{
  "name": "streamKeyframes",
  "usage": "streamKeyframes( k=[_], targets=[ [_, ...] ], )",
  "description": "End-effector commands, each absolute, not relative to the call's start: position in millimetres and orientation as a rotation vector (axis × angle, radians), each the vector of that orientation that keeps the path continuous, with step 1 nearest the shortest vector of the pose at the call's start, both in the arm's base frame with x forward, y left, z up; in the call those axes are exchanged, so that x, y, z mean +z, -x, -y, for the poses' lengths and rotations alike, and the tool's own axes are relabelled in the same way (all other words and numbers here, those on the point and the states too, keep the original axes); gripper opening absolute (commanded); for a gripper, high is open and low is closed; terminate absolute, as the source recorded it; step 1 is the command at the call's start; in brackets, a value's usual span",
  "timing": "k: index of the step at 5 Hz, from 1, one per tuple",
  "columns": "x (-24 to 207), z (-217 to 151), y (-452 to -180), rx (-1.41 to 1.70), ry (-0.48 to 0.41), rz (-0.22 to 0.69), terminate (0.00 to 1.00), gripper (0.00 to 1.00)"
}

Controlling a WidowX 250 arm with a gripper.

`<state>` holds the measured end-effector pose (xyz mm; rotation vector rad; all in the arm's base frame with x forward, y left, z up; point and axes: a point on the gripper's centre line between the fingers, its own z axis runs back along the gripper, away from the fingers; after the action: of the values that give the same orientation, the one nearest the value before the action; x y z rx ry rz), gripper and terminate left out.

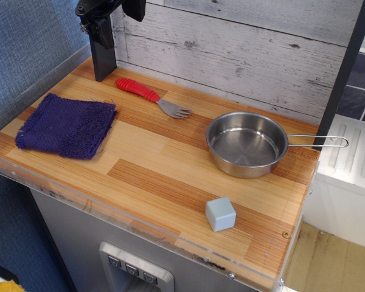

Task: Put the pan on the towel

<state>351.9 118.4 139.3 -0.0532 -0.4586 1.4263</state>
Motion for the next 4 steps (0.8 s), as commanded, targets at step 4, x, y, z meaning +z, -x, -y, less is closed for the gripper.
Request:
streamKeyframes(
  k=[4],
  targets=[
    [132.2, -49.5, -343.6, 1.004, 0.219, 0.482, 0.0, 1.0]
  ],
)
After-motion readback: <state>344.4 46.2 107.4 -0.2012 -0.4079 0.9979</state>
